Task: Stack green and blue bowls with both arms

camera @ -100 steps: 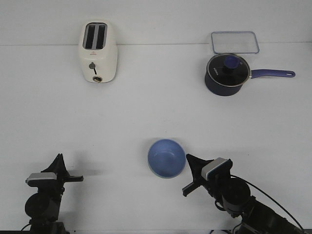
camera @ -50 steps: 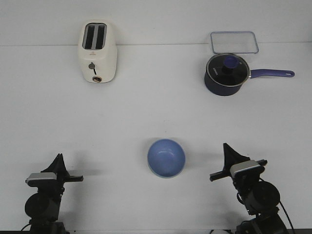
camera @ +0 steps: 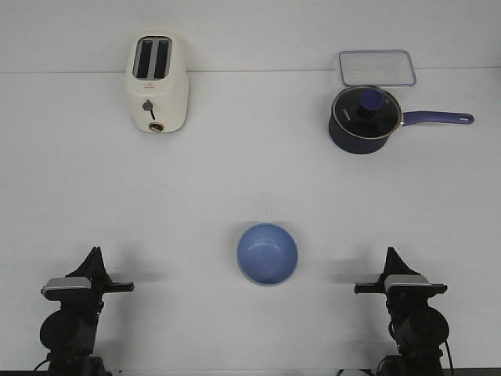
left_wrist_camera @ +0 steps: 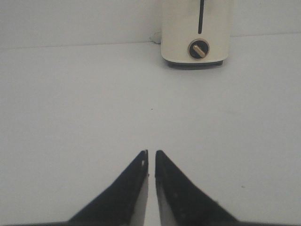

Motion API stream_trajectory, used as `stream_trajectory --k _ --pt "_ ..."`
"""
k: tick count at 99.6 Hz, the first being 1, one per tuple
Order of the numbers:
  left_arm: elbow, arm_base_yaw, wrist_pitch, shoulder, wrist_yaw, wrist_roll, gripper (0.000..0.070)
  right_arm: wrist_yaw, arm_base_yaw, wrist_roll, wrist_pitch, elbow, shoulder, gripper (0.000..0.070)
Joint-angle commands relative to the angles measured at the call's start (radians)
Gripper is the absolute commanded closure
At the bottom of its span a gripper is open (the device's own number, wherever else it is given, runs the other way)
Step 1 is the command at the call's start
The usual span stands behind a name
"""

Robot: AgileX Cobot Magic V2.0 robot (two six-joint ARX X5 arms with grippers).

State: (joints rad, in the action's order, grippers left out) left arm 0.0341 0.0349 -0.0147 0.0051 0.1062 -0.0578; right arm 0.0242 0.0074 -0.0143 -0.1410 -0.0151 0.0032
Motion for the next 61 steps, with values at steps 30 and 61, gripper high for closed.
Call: stream_trajectory --k 30,61 --pt "-0.020 -0.002 -0.014 -0.002 0.000 -0.002 0.0687 0.001 0.000 0.005 0.040 0.002 -0.002 0.0691" --pt "-0.020 -0.002 -0.014 -0.002 0.000 -0.002 0.0687 0.001 0.000 0.005 0.040 0.002 -0.002 0.0691"
